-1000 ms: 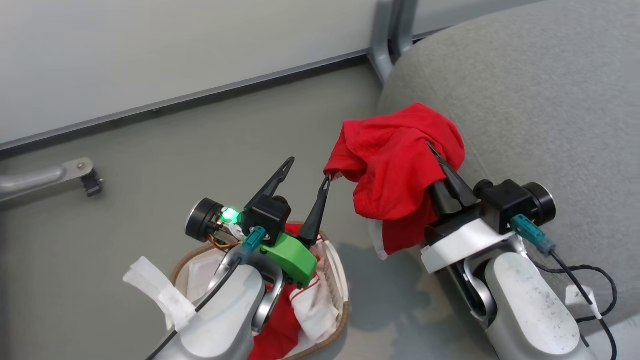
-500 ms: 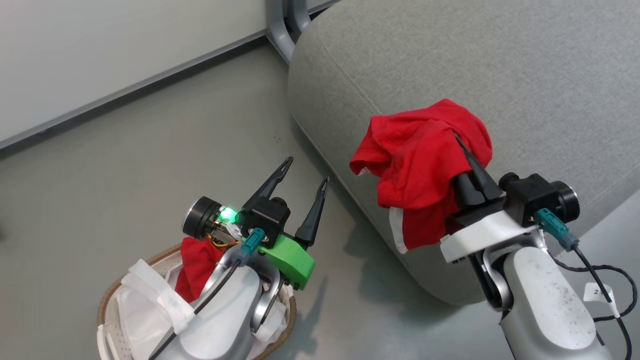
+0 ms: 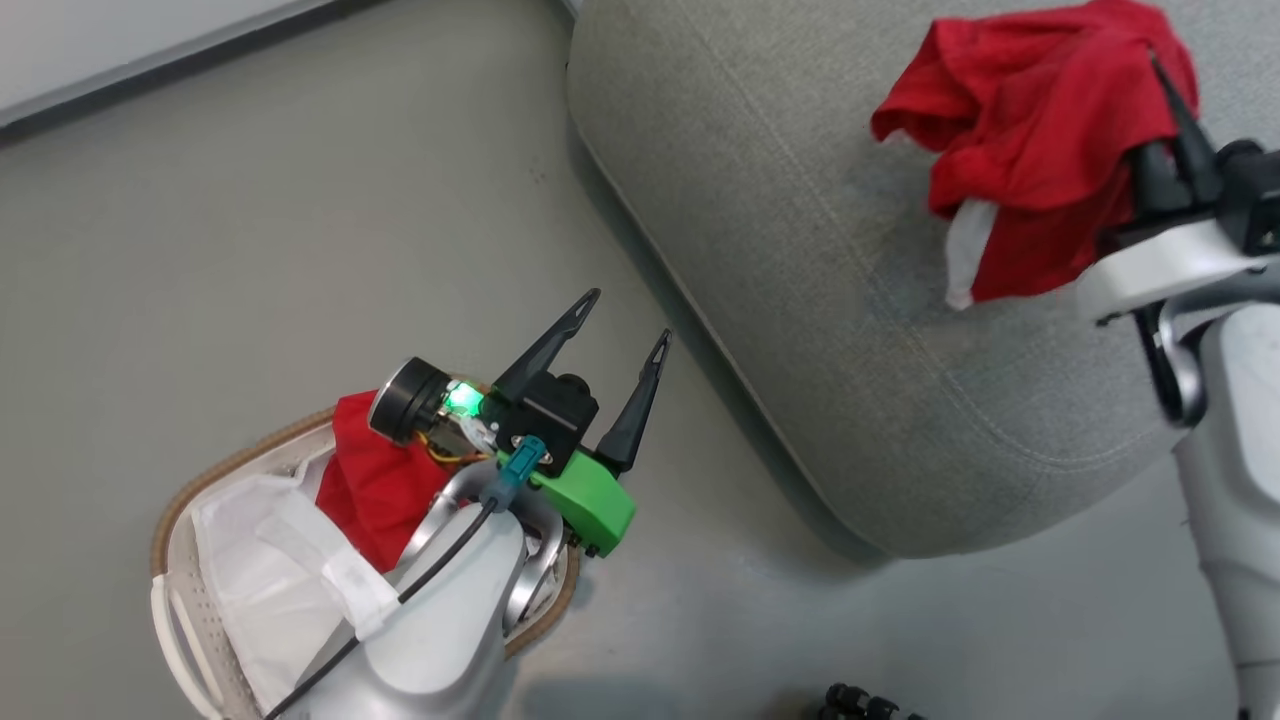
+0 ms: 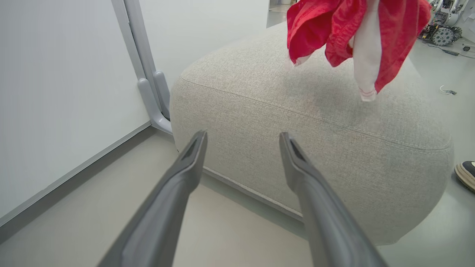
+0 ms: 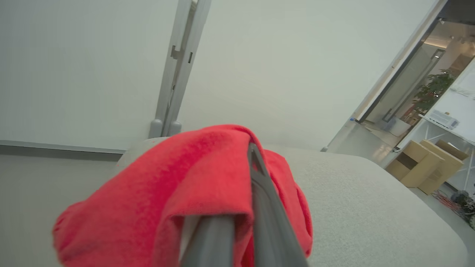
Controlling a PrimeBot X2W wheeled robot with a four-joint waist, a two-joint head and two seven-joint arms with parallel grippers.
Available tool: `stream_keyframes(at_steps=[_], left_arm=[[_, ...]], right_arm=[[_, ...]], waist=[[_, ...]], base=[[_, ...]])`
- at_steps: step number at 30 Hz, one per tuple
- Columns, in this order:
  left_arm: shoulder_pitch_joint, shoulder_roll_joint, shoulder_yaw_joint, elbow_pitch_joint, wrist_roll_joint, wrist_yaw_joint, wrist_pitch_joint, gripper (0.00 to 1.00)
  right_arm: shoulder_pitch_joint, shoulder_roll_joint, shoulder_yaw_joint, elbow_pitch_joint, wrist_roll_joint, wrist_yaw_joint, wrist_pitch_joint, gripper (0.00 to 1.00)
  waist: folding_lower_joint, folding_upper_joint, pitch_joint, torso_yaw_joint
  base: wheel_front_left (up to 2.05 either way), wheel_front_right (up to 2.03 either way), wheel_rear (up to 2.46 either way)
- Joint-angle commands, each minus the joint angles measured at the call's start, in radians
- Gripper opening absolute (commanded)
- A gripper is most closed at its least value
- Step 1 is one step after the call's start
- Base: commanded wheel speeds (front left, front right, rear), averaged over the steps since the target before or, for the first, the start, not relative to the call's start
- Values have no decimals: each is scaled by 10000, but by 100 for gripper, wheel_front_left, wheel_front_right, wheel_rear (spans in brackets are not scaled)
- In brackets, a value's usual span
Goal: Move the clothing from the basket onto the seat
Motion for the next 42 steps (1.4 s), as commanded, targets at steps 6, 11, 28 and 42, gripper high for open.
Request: stream_keyframes(at_steps=[6, 11, 28, 42], left_arm=[[-575, 33, -25, 10, 312, -147, -34, 100], [-807, -21, -63, -79, 417, -192, -34, 100], [-230, 66, 684, 271, 77, 178, -34, 100], [1076, 68, 2217, -376, -27, 756, -35, 100]], right_arm=[[-1719, -1074, -782, 1428, -620, -14, -2, 0], [-2654, -1693, -1874, 2672, -1010, -15, -2, 0], [-1169, -323, -3262, 3165, -2011, -15, -2, 100], [1083, 400, -903, 1208, -384, -14, -2, 100]], waist=[[0, -1, 1540, 1225], [0, -1, 2114, 1797], [0, -1, 1641, 2242], [0, -1, 13, 3158]], base=[[0, 0, 0], [0, 0, 0], [0, 0, 0], [0, 0, 0]])
